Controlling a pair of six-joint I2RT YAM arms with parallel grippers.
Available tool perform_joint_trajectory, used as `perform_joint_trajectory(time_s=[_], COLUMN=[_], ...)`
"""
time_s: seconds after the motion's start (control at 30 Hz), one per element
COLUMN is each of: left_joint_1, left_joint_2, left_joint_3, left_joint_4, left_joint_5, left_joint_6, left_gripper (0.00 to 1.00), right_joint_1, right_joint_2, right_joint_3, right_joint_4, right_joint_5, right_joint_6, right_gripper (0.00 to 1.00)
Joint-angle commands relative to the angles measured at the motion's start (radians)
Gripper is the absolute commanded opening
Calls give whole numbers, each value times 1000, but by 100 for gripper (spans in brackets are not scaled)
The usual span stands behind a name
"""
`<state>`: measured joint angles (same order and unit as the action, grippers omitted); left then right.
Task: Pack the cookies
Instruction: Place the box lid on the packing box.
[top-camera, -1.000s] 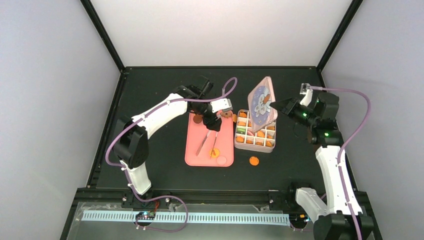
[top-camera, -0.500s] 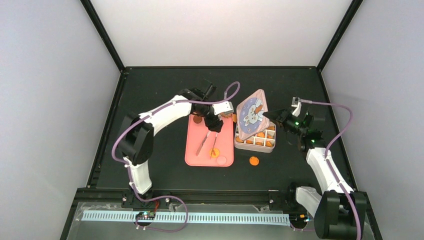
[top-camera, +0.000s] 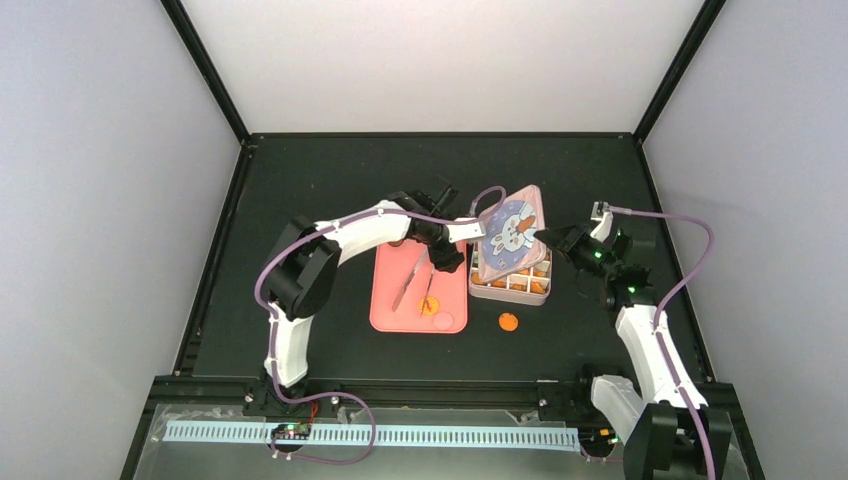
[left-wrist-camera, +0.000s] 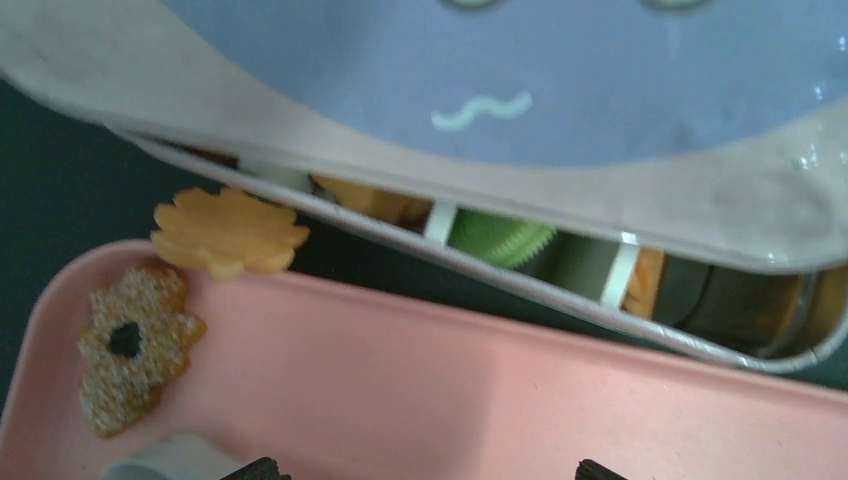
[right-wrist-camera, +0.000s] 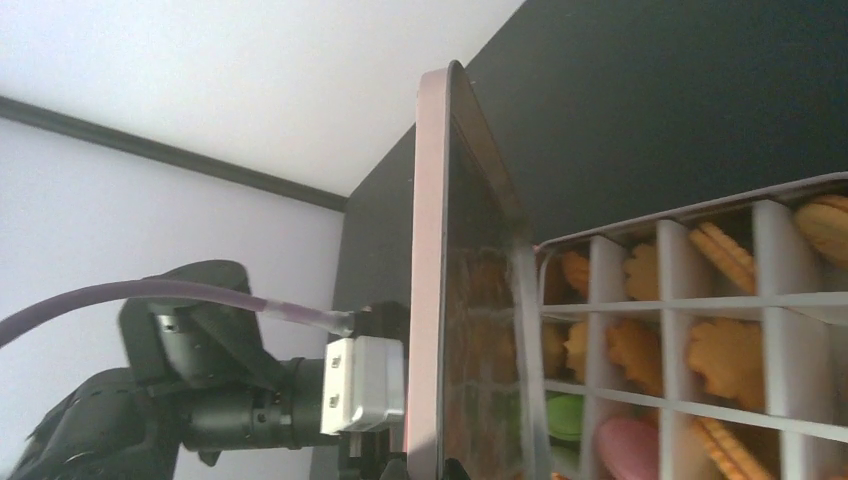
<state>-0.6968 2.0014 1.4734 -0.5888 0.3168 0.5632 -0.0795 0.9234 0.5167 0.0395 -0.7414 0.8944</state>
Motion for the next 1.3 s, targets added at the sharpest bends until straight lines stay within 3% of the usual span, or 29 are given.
perform_joint_trajectory(time_s=[0.0, 0.2, 0.53, 0.77, 1.07, 1.27], left_joint_1=[-14, -23, -26, -27, -27, -27], left_joint_2=[34, 55, 65, 60, 39, 19], left_joint_3=[67, 81, 81, 89, 106, 106], left_joint_4=[55, 68, 80, 62, -3, -38], left_joint_5=[-27, -35, -32, -6, 15, 43], left_joint_6=[-25, -29, -34, -32, -11, 3], left_gripper=[77, 77, 76, 76, 76, 77], right_joint_1=[-12, -12, -12, -12, -12, -10], right_joint_2=[20, 60, 43, 2, 5, 28], right_joint_3=[11, 59, 72, 20, 69, 96], right_joint_4=[-202, -367, -519, -597, -710, -715], right_joint_5=[73, 156, 223, 272, 361, 402], right_joint_6=[-103, -168, -252, -276, -334, -337], right_gripper=[5, 16, 19, 46, 60, 64])
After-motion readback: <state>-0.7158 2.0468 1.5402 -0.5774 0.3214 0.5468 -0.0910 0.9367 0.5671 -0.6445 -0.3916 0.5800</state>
